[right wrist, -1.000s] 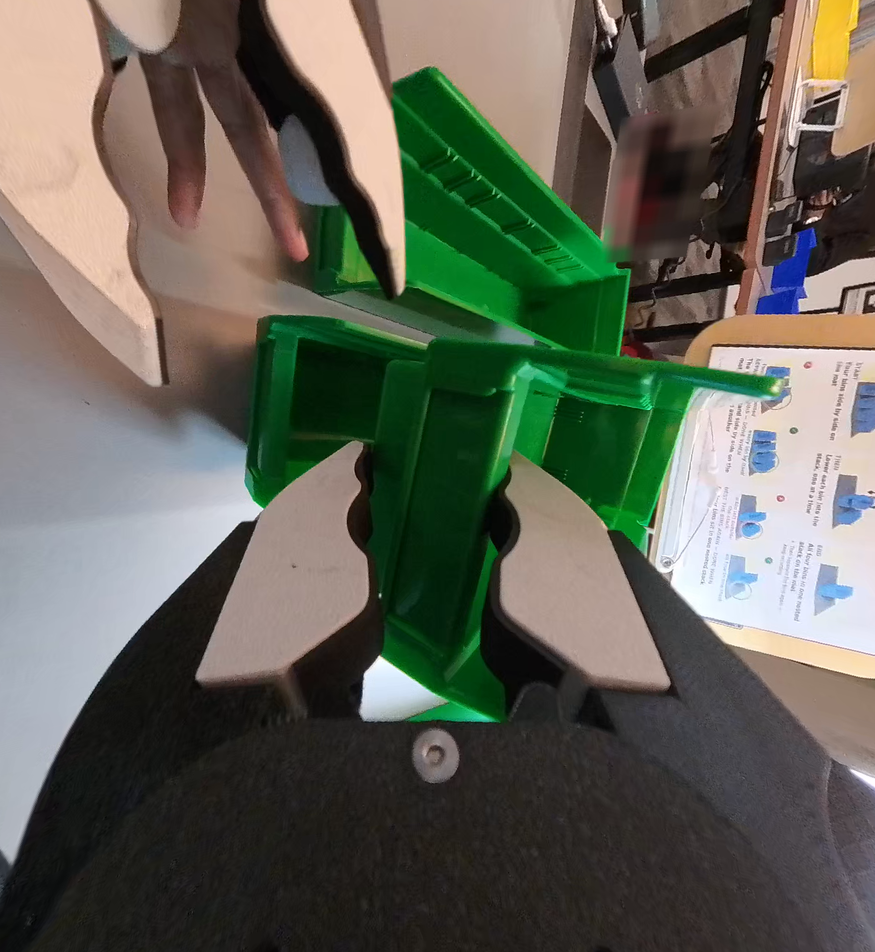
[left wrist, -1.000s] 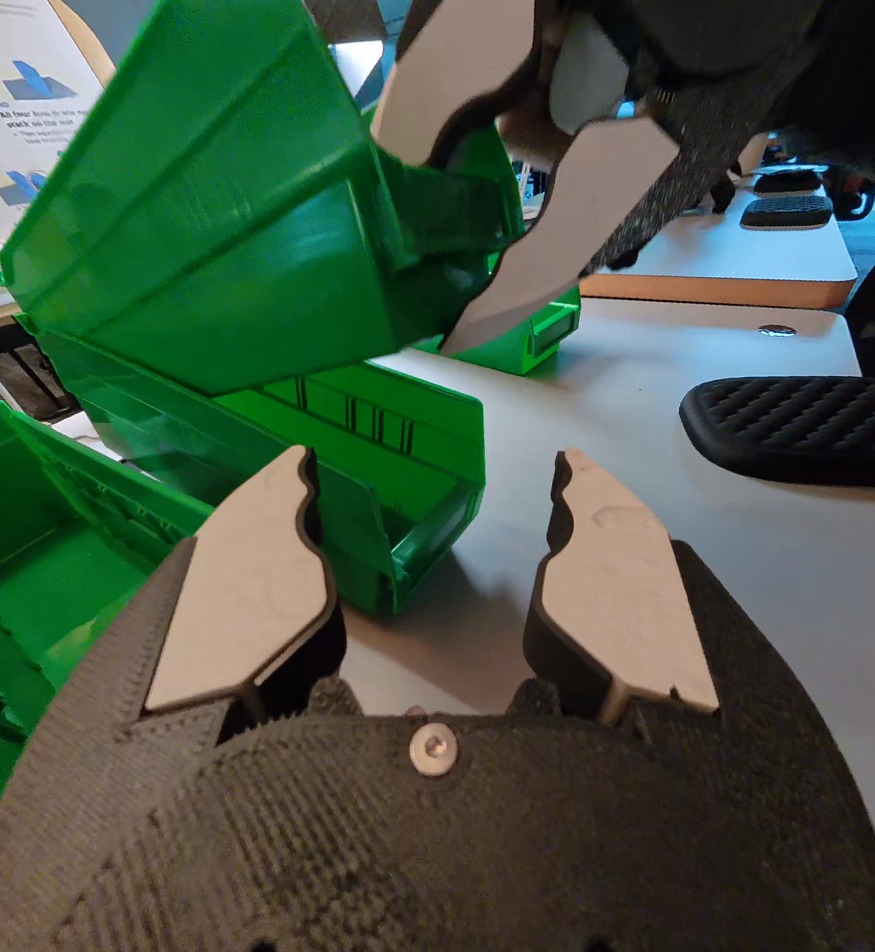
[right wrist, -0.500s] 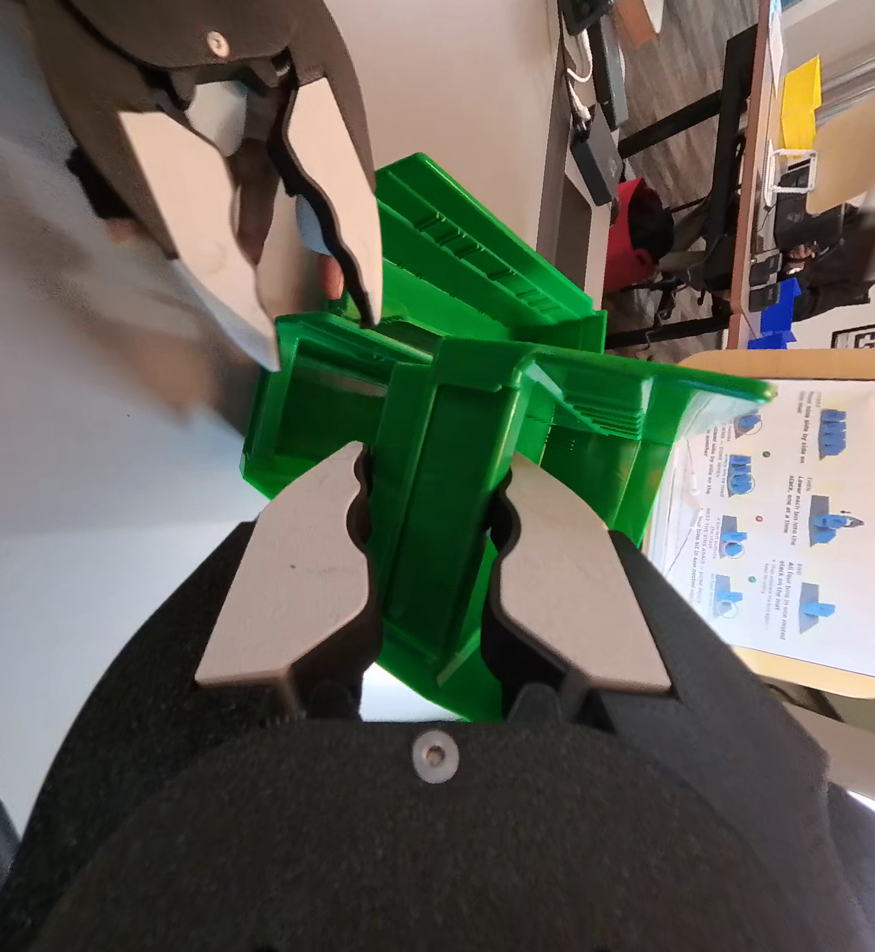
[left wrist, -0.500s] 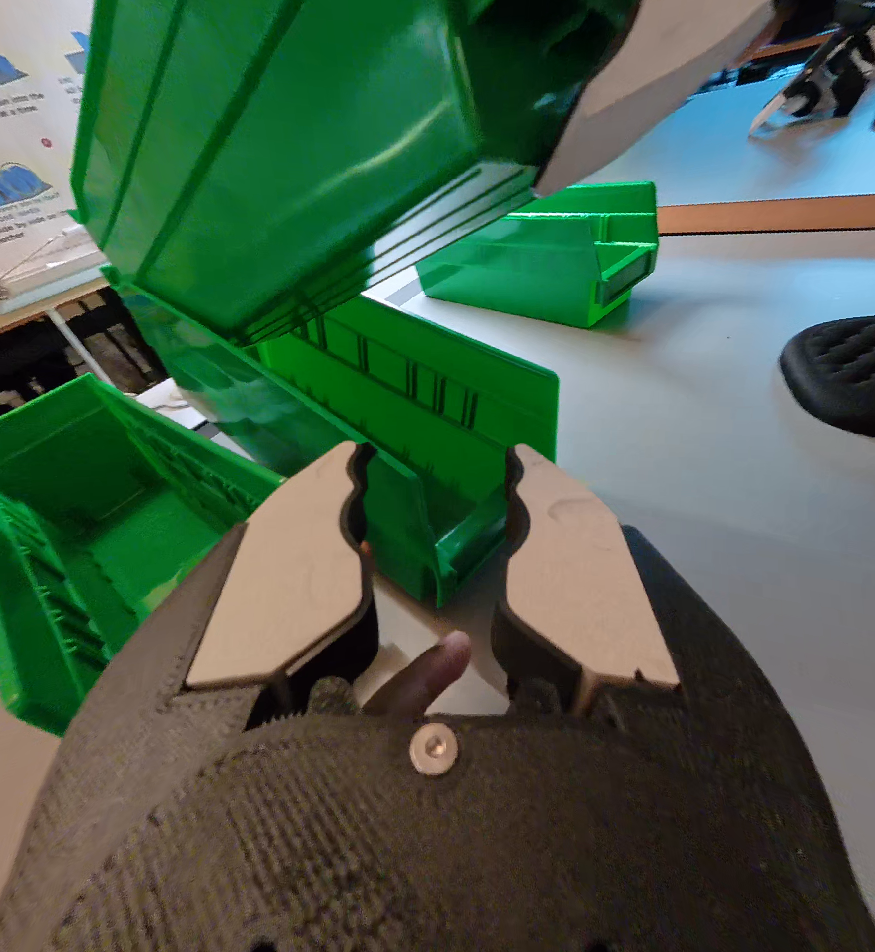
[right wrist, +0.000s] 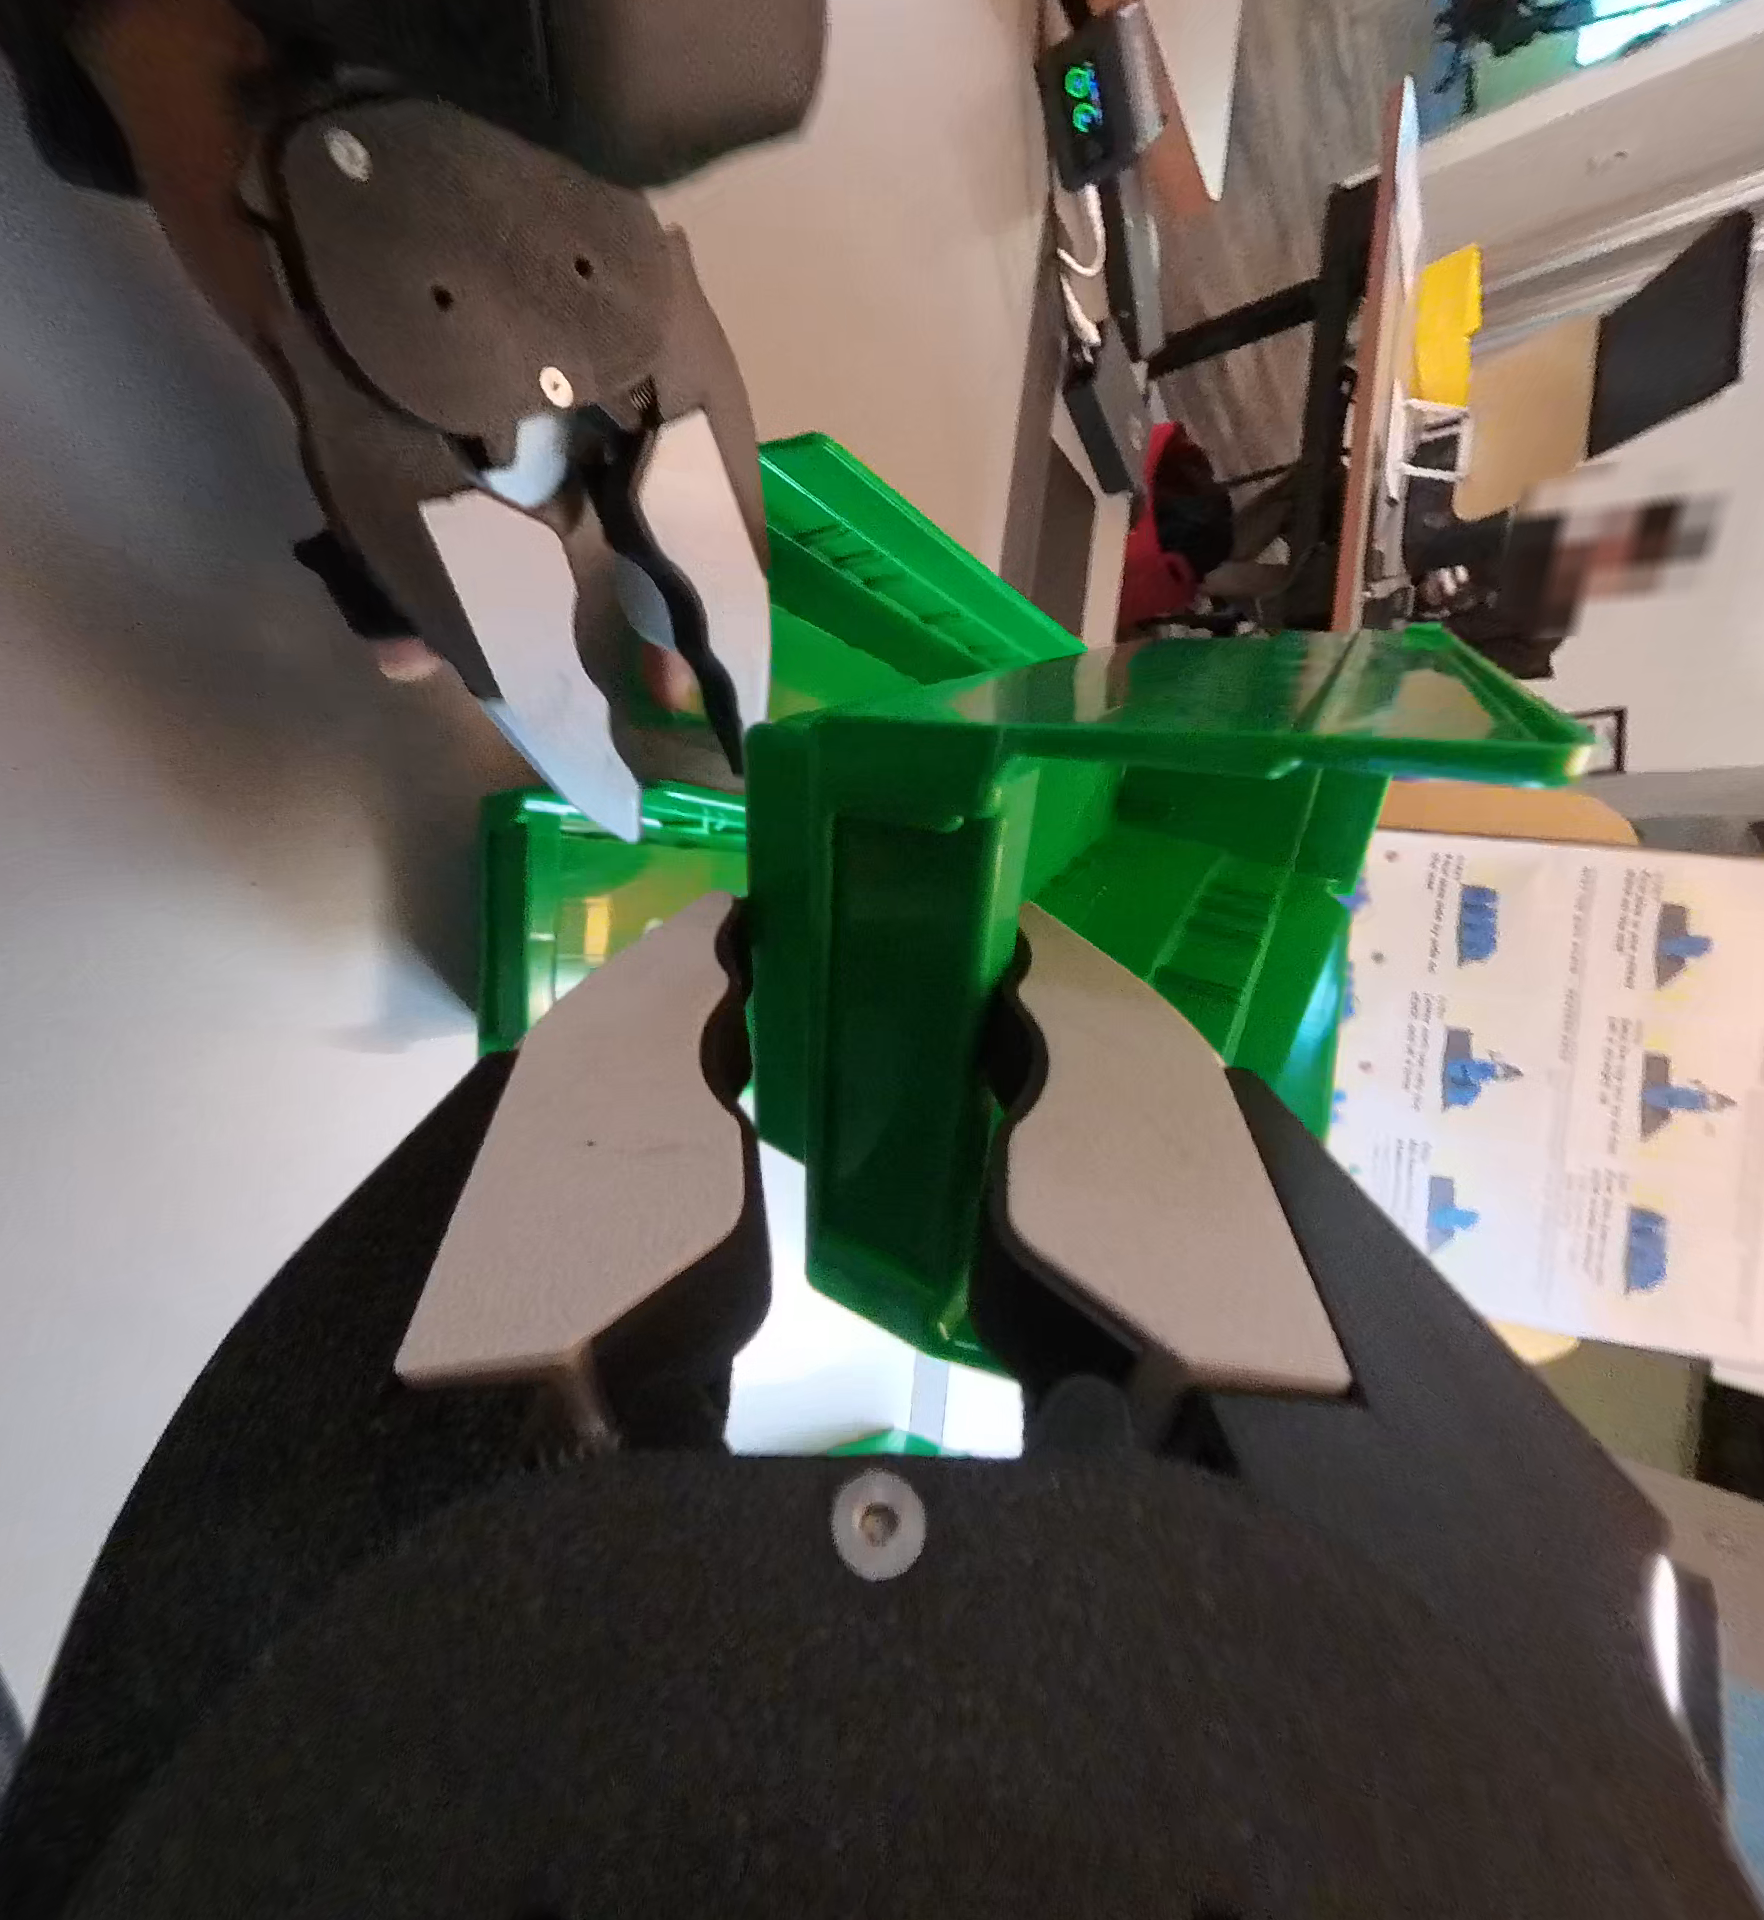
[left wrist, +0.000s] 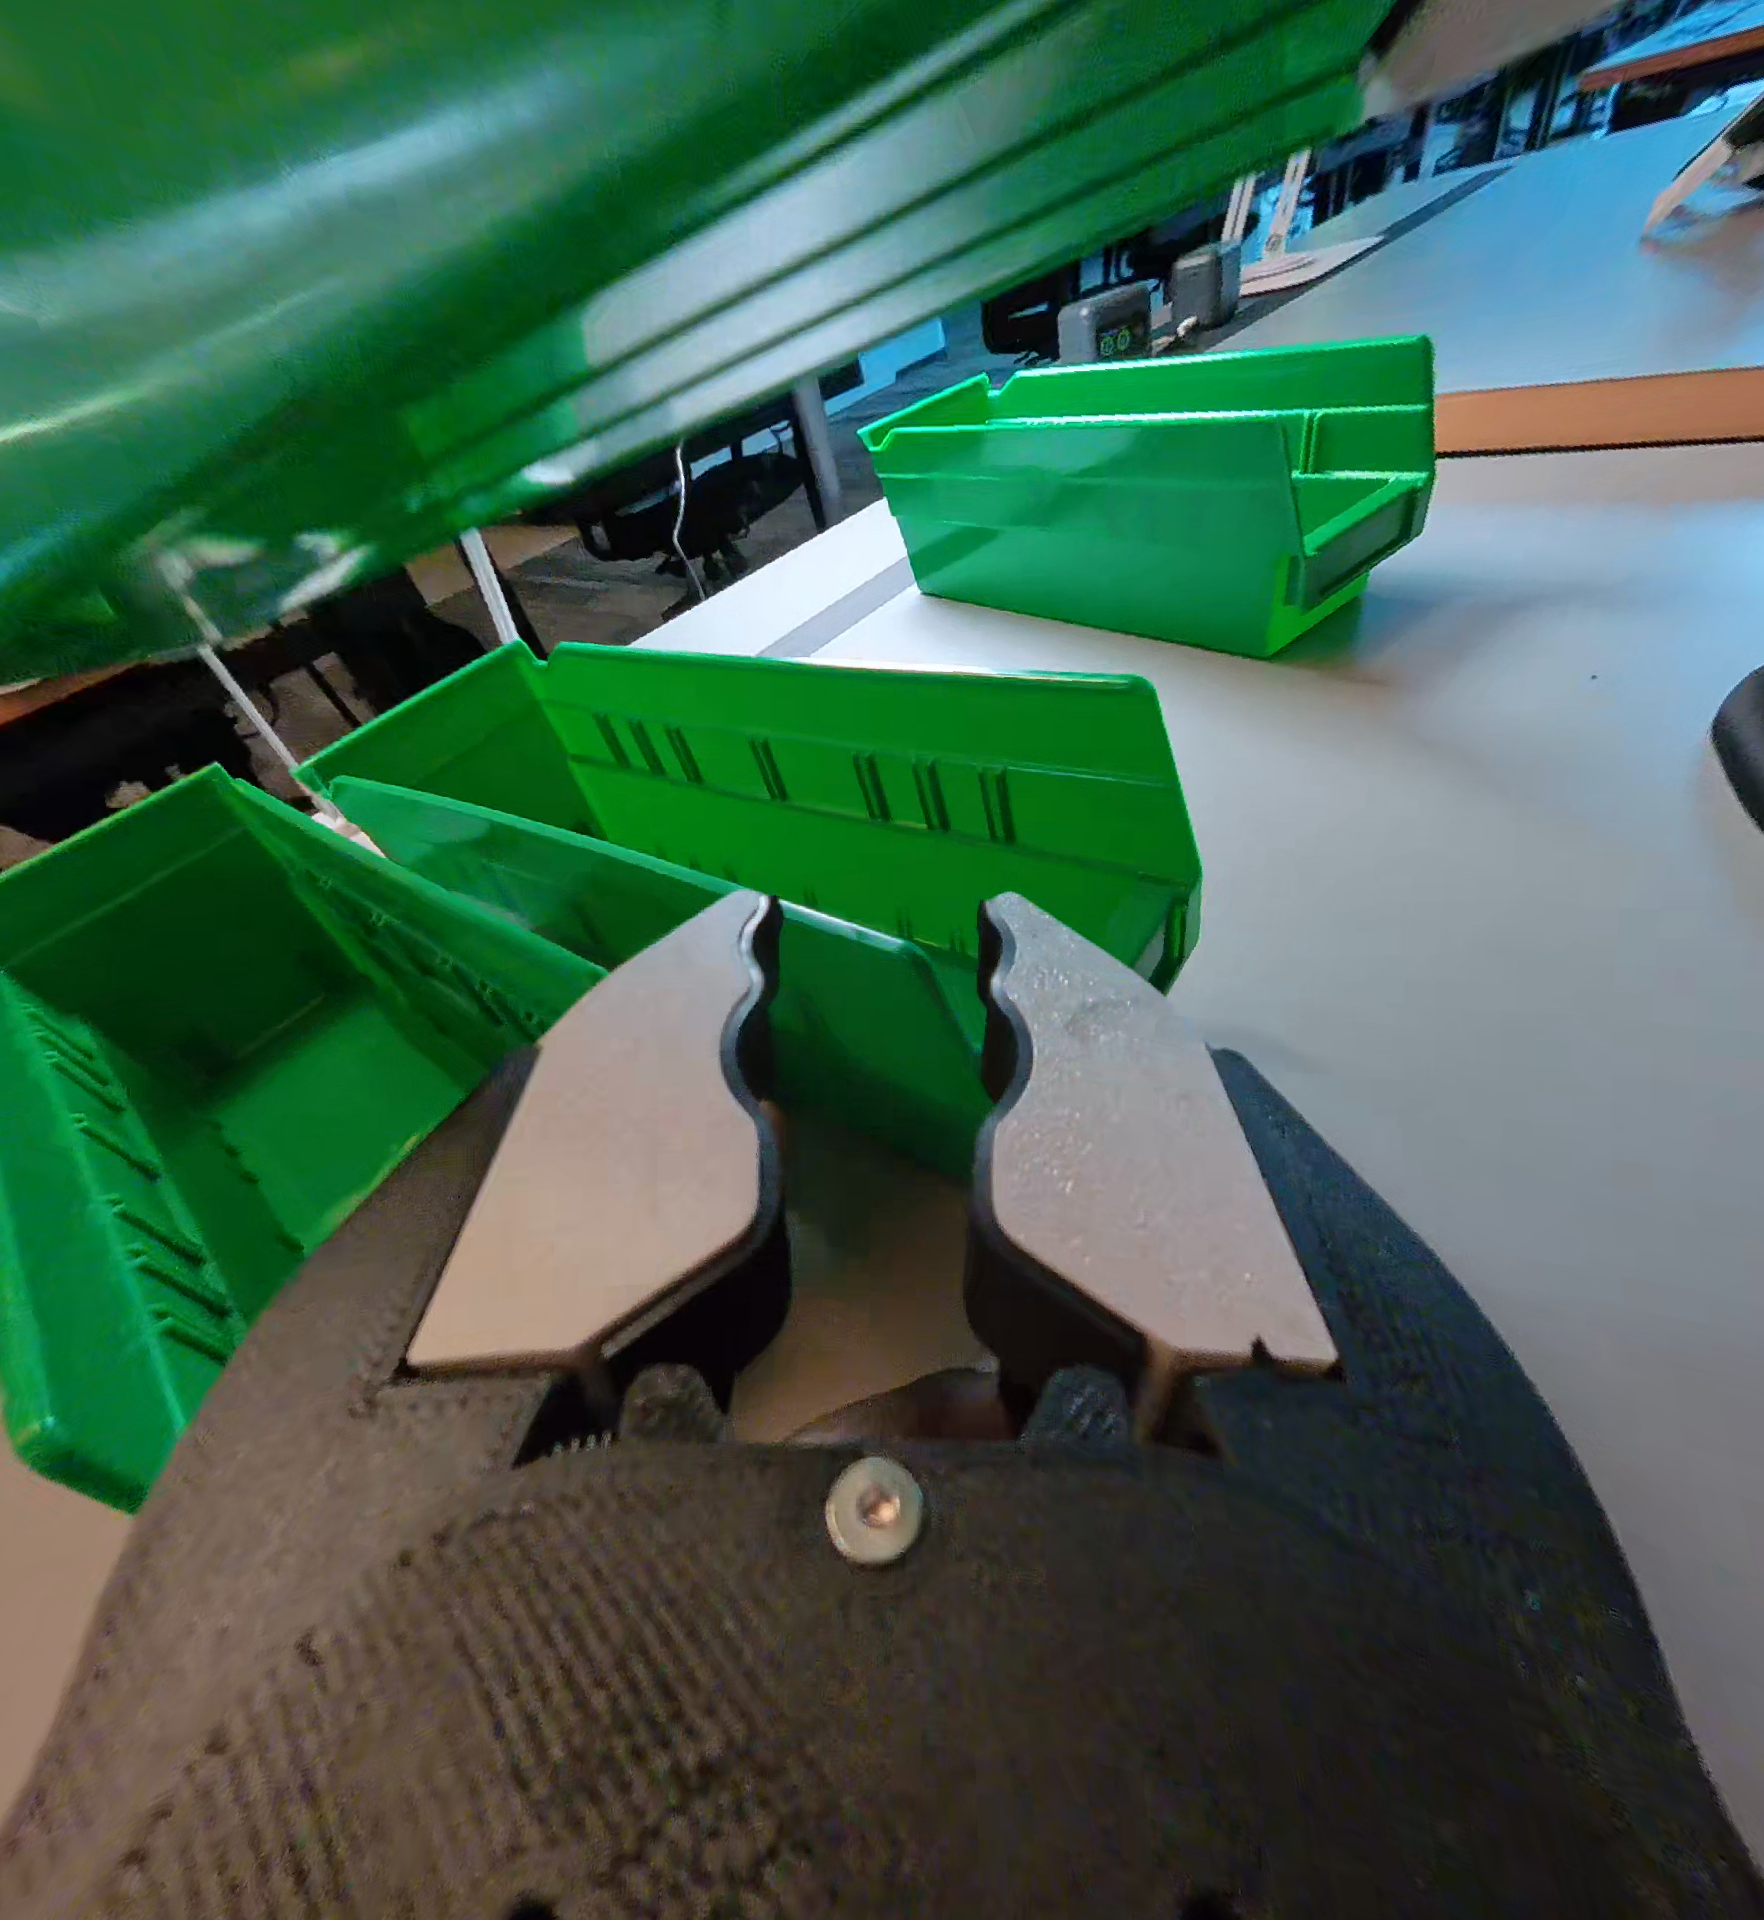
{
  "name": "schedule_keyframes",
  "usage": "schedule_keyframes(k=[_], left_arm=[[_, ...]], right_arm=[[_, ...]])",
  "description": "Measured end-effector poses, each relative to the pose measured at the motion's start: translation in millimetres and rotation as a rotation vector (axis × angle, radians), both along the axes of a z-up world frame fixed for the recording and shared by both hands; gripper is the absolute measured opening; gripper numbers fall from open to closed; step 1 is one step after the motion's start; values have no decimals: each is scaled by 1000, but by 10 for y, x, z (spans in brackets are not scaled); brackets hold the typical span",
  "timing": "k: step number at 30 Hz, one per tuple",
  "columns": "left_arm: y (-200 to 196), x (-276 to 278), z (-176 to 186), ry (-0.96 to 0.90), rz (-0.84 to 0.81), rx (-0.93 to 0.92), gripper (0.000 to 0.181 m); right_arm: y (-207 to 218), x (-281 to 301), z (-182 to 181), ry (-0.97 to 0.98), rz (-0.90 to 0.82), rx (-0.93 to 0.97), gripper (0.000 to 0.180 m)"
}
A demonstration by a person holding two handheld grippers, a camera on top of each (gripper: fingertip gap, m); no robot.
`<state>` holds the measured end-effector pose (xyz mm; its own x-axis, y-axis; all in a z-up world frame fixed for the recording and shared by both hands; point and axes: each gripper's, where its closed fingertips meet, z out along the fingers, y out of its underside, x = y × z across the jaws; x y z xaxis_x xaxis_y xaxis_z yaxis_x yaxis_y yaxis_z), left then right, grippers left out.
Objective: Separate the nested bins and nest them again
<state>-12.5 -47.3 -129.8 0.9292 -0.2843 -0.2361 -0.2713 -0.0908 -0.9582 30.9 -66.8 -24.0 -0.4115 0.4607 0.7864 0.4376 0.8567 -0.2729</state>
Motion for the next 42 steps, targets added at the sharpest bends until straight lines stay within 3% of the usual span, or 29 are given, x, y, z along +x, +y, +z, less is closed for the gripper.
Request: schedule_keyframes(k=[4,7,11,16,20,24,32,37,42], left_arm=[[-76,11,47,-14,-24,5,41],[-131,52,54,-16,-63,-2,50],[-147,42,115,-64,-68,0,67],[-228,-38,217,-87,-46,31,64],[-289,-170,196,-77,-17,29,61],[-338,-280,231,-94,6,29,60],[-559,-461,212,-91,42,33,59],[-629,-565,87,-143,56,-6,59],[-660,-597,48,-131,73,-5,56]], right_arm=[[180,272,156,67,-77,11,44],[433,517,25,45,-161,91,43],[888,772,-592,-56,-259,147,44],[1381,973,-1471,-150,-311,148,44],[1490,953,-1807,-156,-266,188,43],[1514,912,-1955,-184,-246,166,39],[1436,1019,-1848,-129,-322,51,46],[1530,1125,-1944,-210,-386,137,44],[1596,1016,-1966,-220,-337,172,35]])
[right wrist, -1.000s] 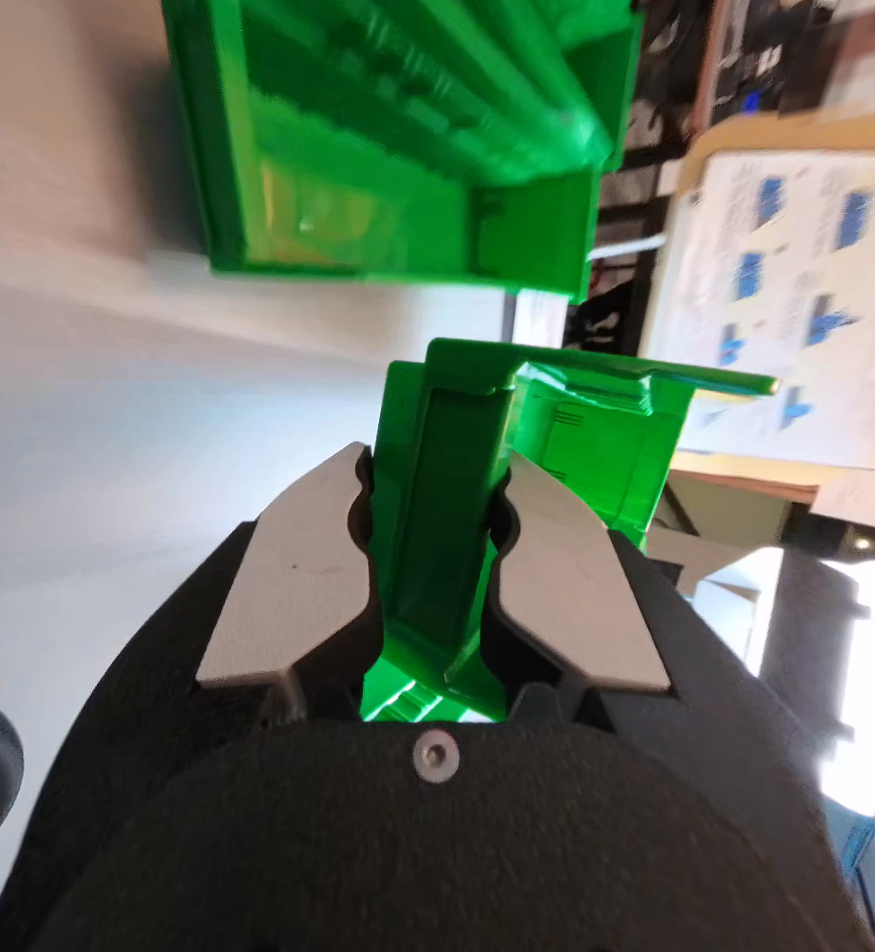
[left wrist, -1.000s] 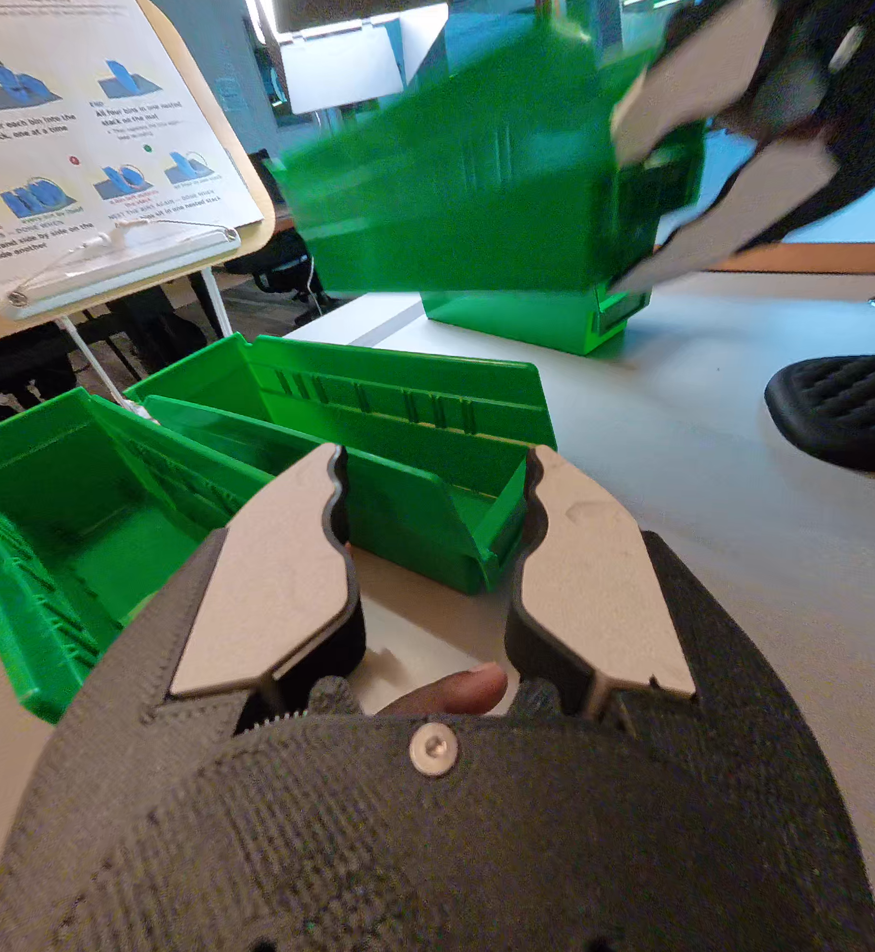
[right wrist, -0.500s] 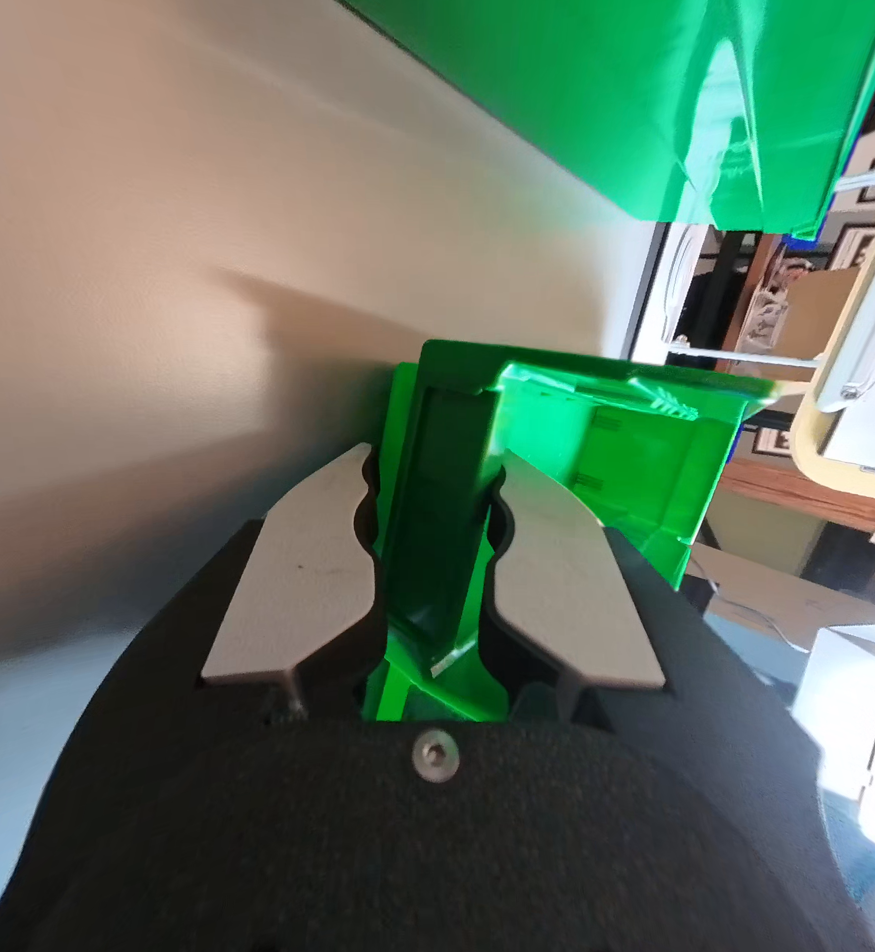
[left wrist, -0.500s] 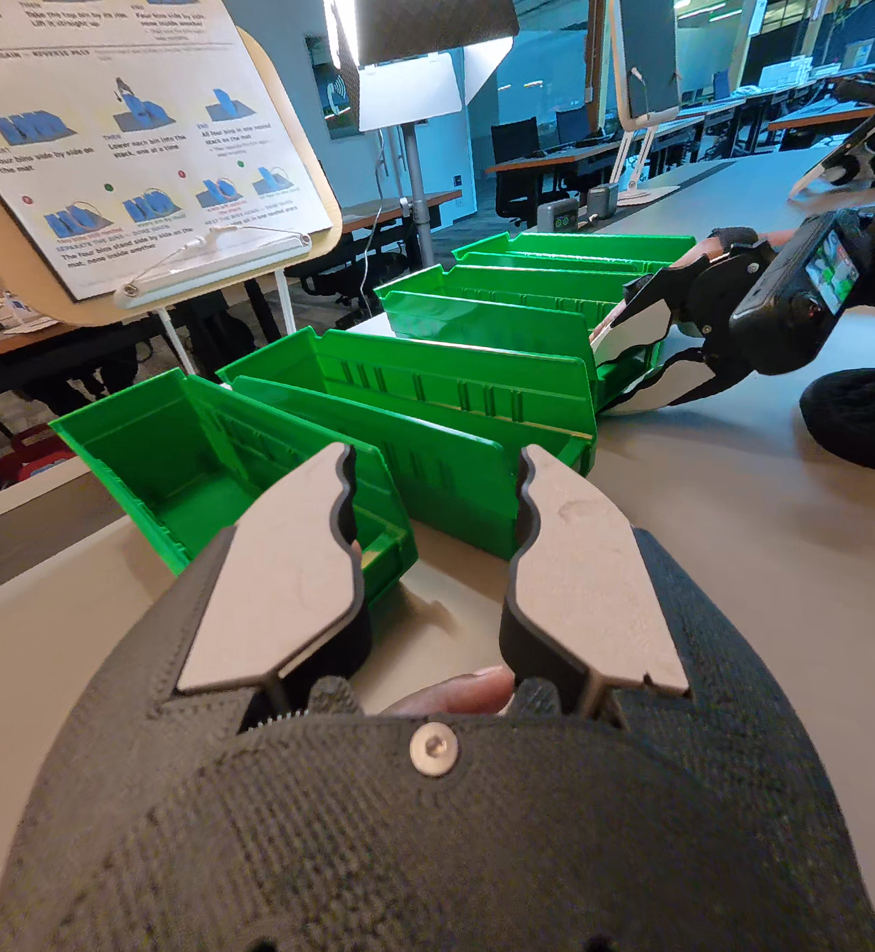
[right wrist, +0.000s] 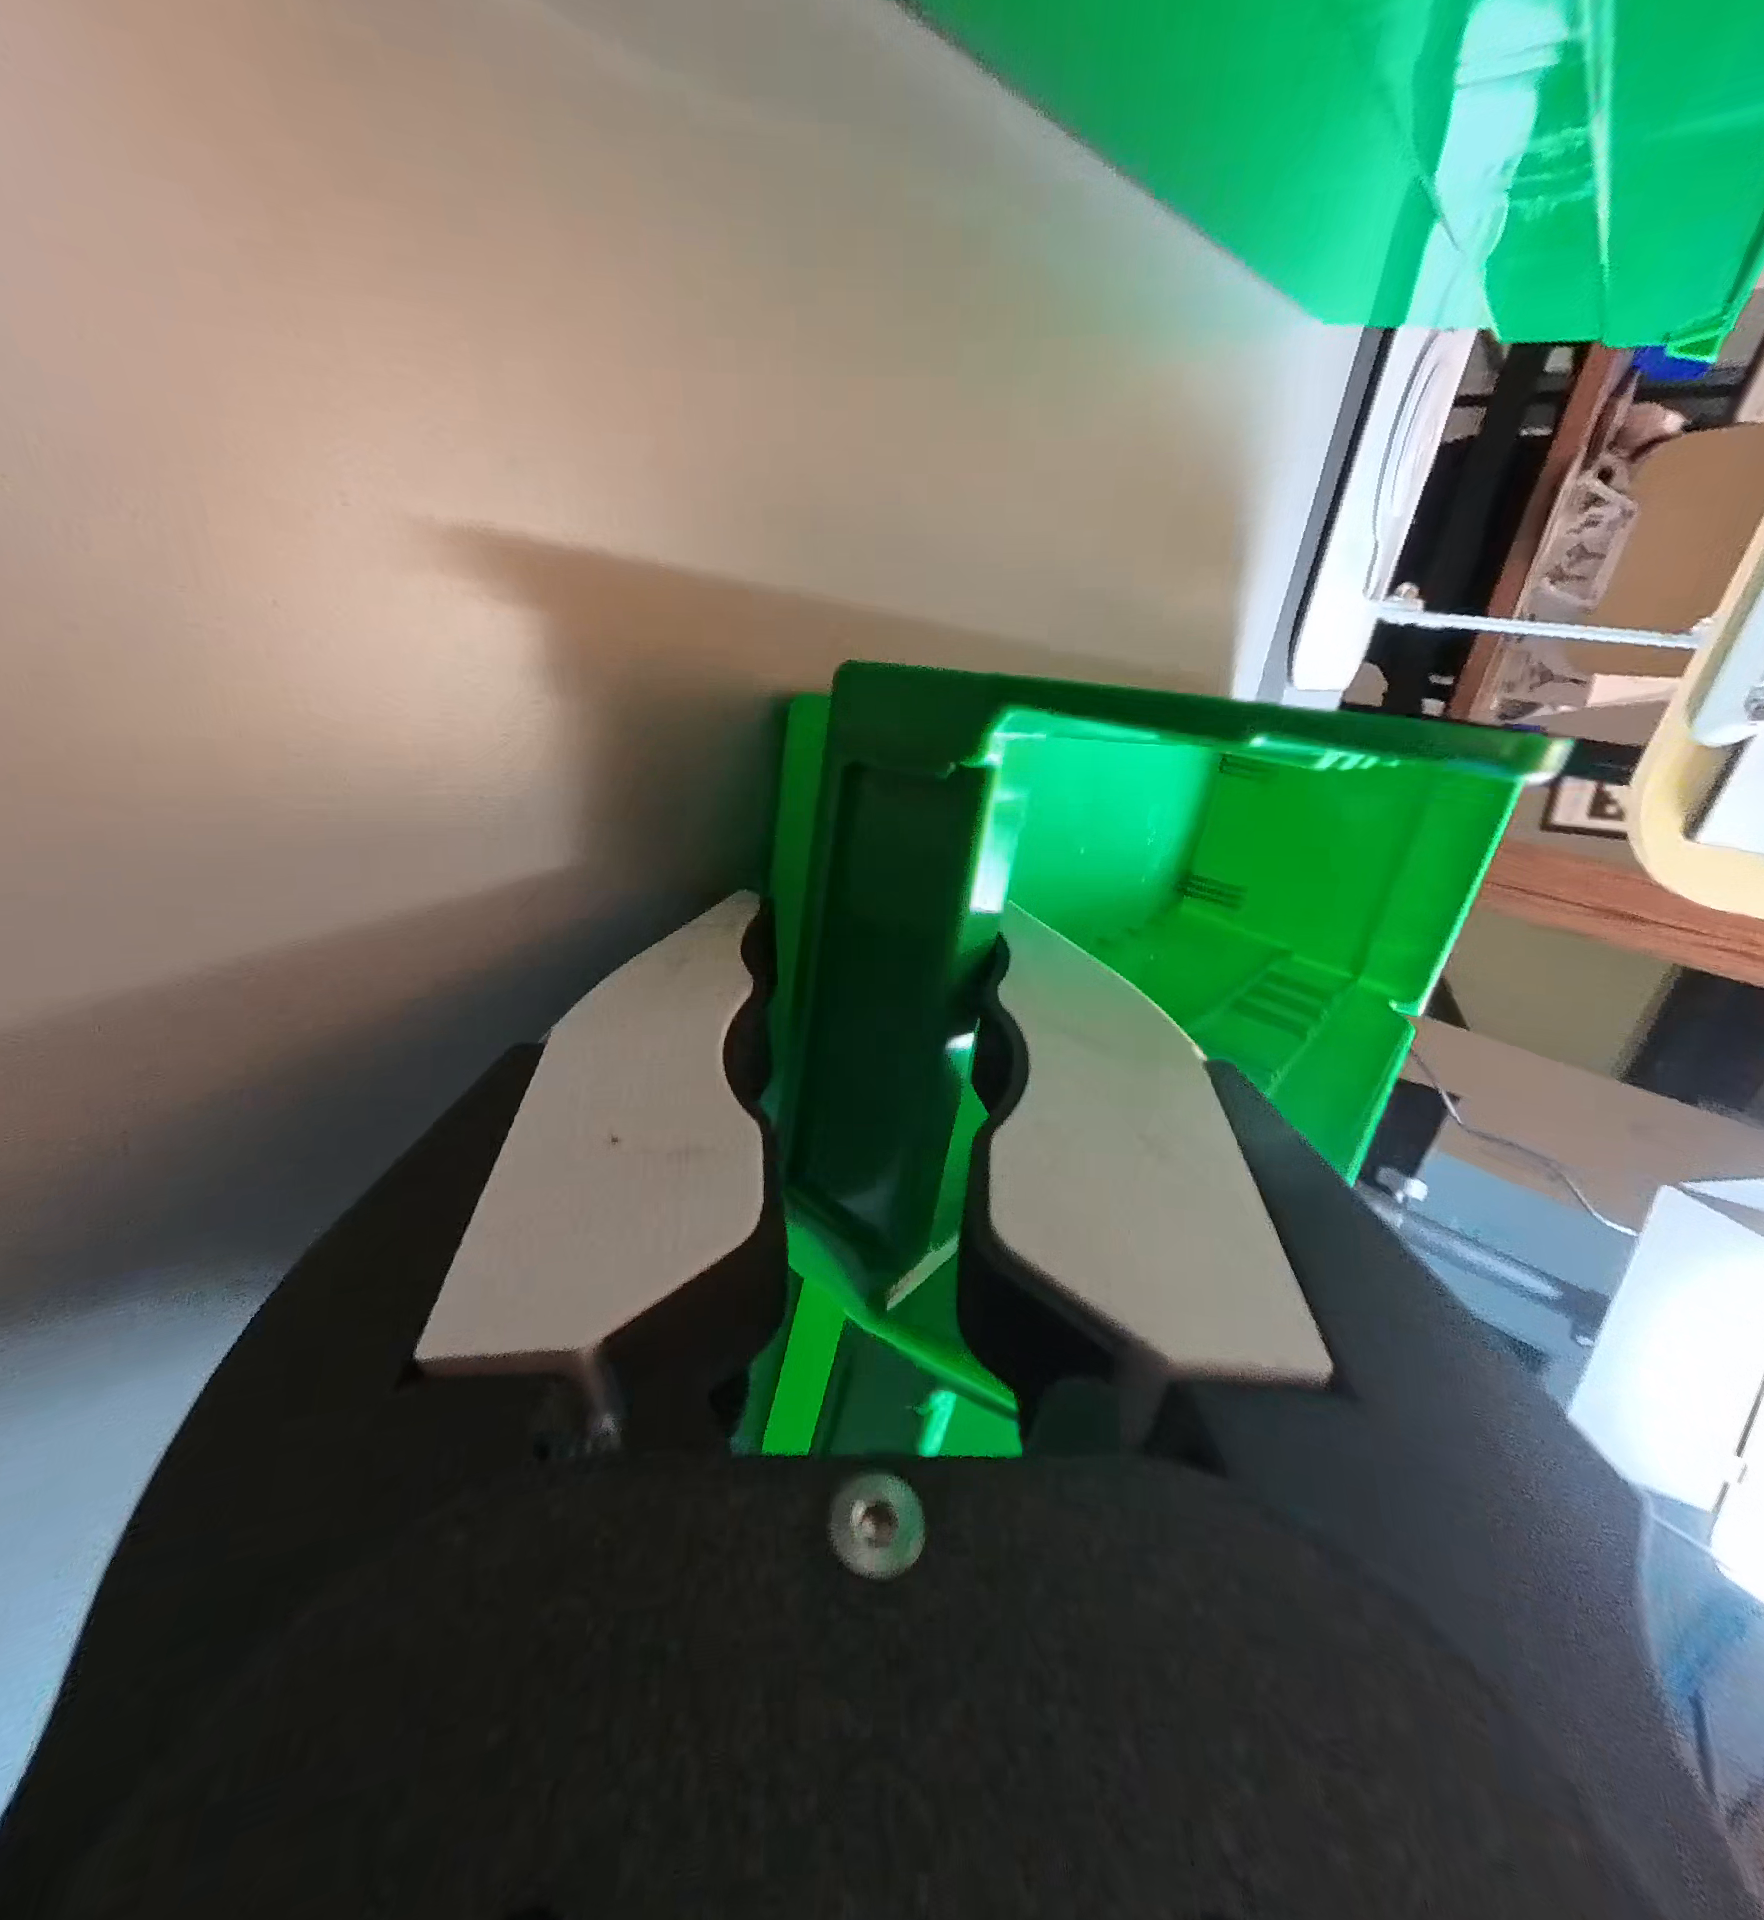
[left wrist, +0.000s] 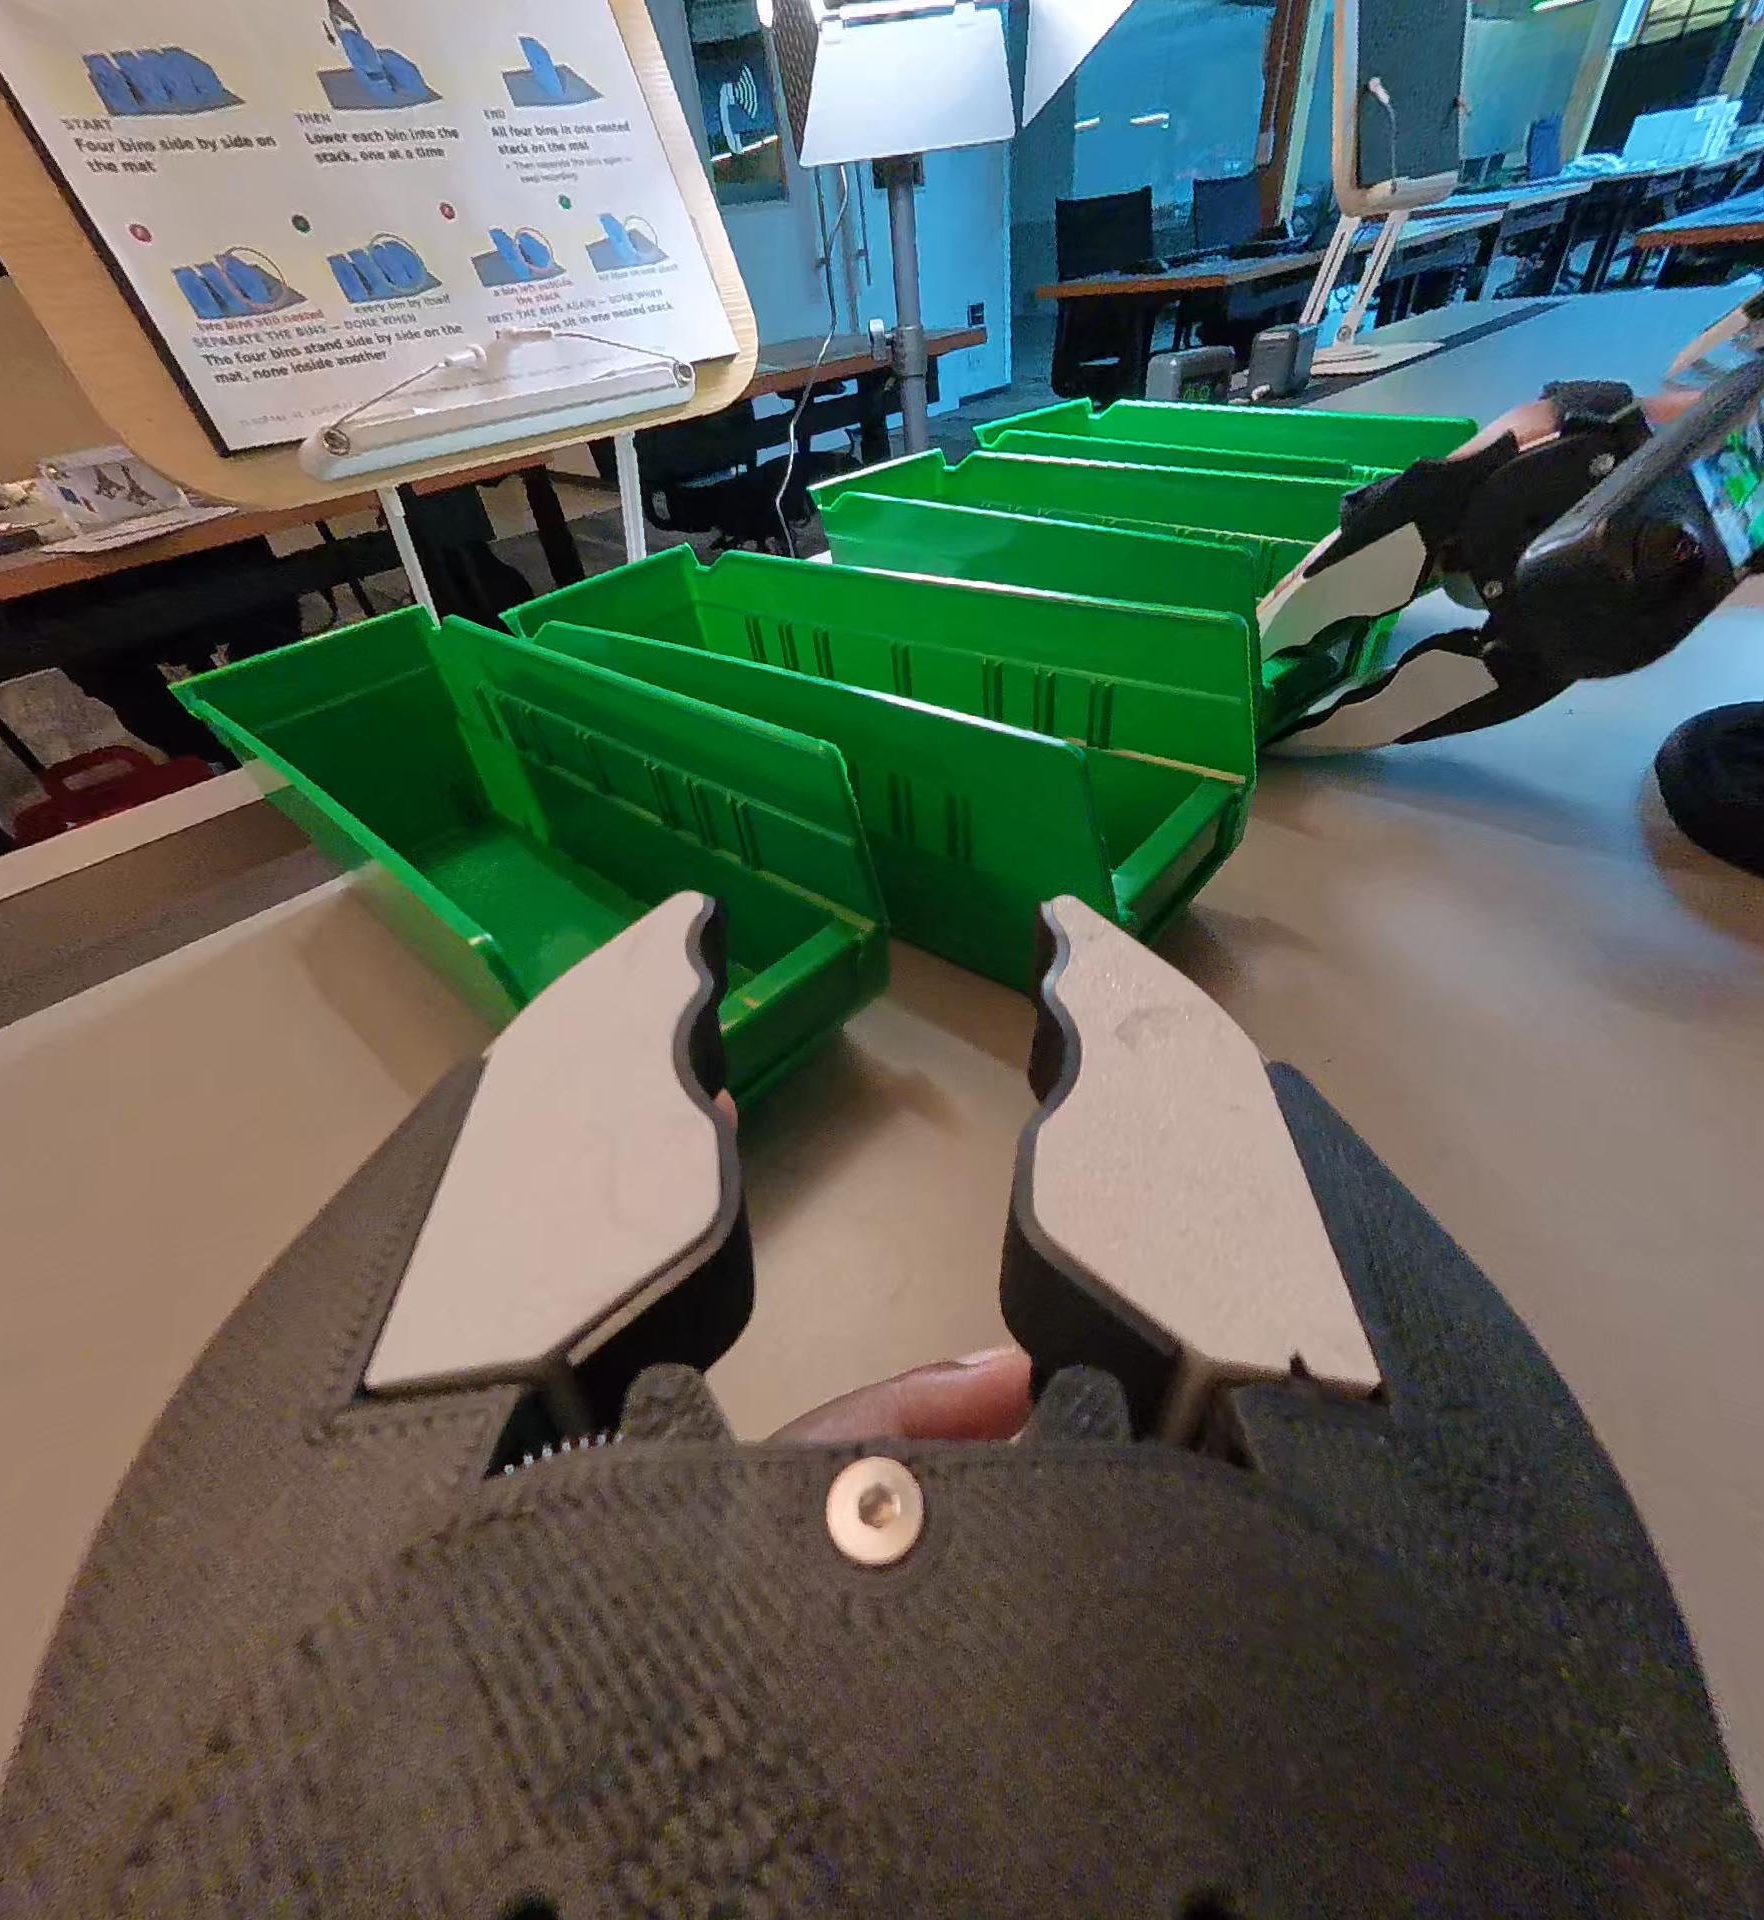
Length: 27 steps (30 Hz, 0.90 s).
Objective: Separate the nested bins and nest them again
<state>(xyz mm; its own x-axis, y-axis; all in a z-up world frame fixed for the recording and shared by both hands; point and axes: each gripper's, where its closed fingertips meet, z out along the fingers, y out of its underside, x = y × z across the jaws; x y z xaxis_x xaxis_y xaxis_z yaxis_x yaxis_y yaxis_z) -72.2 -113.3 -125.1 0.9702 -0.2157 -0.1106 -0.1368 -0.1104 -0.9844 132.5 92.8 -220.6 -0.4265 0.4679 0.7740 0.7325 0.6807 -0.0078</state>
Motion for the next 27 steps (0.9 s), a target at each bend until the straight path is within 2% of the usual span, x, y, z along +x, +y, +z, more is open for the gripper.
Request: schedule_keyframes(k=[6,14,17,20,23,27], left_arm=[[38,19,-90,1,-13,-31,55],[41,72,-169,51,-17,-49,54],[38,43,-159,42,-11,-46,54],[55,35,-164,15,-16,-51,53],[77,76,-202,-10,-34,-73,53],[29,89,-167,-9,-36,-57,54]], right_arm=[[-73,-59,1,7,45,-19,34],[-64,-181,39,56,8,-24,35],[-400,-309,342,247,55,-159,39],[-971,-486,660,364,182,-247,37],[-1403,-710,599,269,266,-236,38],[-1378,-1049,276,121,196,-188,42]])
